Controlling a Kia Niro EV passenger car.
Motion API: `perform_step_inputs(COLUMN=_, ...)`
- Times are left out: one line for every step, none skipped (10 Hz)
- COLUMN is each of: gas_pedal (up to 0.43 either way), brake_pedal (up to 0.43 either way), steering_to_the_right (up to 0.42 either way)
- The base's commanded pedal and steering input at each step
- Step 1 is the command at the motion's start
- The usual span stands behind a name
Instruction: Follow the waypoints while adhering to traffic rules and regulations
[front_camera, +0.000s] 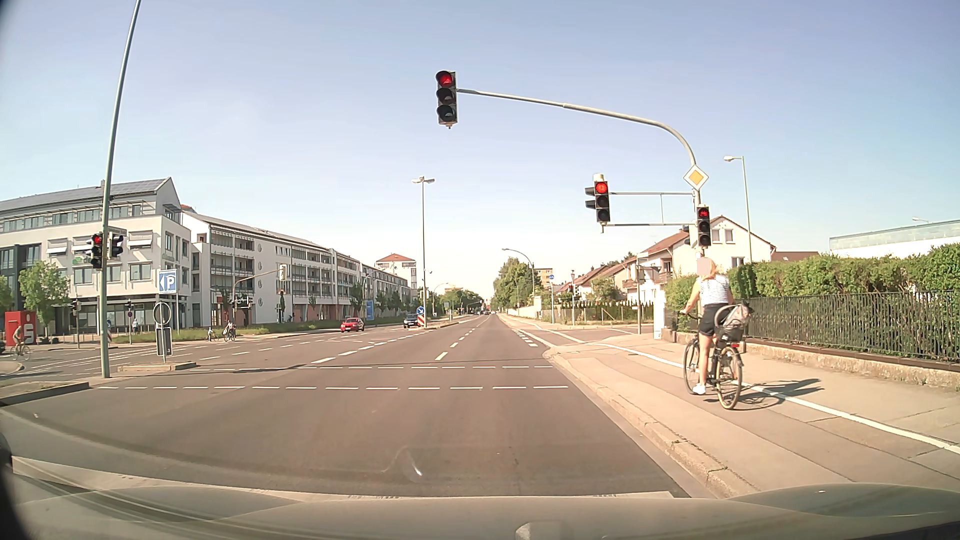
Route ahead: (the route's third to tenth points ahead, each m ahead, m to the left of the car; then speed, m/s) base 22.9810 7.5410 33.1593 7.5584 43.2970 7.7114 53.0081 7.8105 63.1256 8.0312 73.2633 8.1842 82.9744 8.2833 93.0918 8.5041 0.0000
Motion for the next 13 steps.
perform_step_inputs(gas_pedal=0.000, brake_pedal=0.287, steering_to_the_right=0.006)
perform_step_inputs(gas_pedal=0.000, brake_pedal=0.287, steering_to_the_right=0.007)
perform_step_inputs(gas_pedal=0.000, brake_pedal=0.287, steering_to_the_right=0.007)
perform_step_inputs(gas_pedal=0.000, brake_pedal=0.287, steering_to_the_right=0.007)
perform_step_inputs(gas_pedal=0.000, brake_pedal=0.287, steering_to_the_right=0.007)
perform_step_inputs(gas_pedal=0.000, brake_pedal=0.293, steering_to_the_right=0.006)
perform_step_inputs(gas_pedal=0.000, brake_pedal=0.287, steering_to_the_right=0.007)
perform_step_inputs(gas_pedal=0.000, brake_pedal=0.287, steering_to_the_right=0.007)
perform_step_inputs(gas_pedal=0.000, brake_pedal=0.287, steering_to_the_right=0.007)
perform_step_inputs(gas_pedal=0.000, brake_pedal=0.287, steering_to_the_right=0.006)
perform_step_inputs(gas_pedal=0.000, brake_pedal=0.287, steering_to_the_right=0.007)
perform_step_inputs(gas_pedal=0.000, brake_pedal=0.293, steering_to_the_right=0.007)
perform_step_inputs(gas_pedal=0.000, brake_pedal=0.287, steering_to_the_right=0.006)
